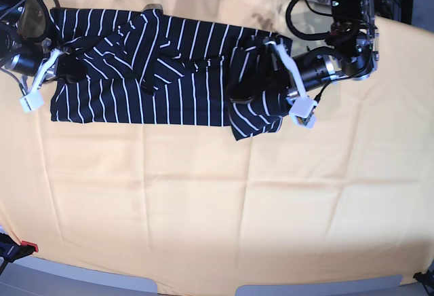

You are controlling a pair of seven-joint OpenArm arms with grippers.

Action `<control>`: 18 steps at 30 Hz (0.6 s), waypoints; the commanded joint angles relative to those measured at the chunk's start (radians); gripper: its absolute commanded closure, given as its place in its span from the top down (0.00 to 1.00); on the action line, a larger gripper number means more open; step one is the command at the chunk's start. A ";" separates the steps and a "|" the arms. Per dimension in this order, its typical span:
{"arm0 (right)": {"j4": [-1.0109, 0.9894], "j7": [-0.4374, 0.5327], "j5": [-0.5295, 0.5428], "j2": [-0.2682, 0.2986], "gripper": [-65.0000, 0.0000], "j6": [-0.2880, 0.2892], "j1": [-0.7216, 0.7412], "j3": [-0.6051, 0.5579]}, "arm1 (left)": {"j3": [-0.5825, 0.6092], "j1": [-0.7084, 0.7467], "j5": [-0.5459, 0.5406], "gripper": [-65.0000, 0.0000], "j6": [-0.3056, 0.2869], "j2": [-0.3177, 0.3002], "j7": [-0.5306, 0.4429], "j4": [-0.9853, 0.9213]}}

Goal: Fold the T-shirt properly
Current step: 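Lift the strip end with the left gripper and fold it toward the right gripper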

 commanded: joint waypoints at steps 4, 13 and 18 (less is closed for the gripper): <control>0.015 0.003 0.022 0.021 0.16 0.006 0.008 0.011 | 0.016 -0.010 -0.026 0.12 -0.009 0.027 -0.029 0.016; 0.015 0.004 0.035 0.021 0.16 0.006 0.010 0.011 | 0.109 -0.004 0.053 0.59 -0.009 0.027 -0.022 0.016; 0.015 0.003 0.051 0.021 0.16 0.006 0.009 0.011 | 0.187 0.003 0.085 0.59 -0.009 0.028 -0.027 0.007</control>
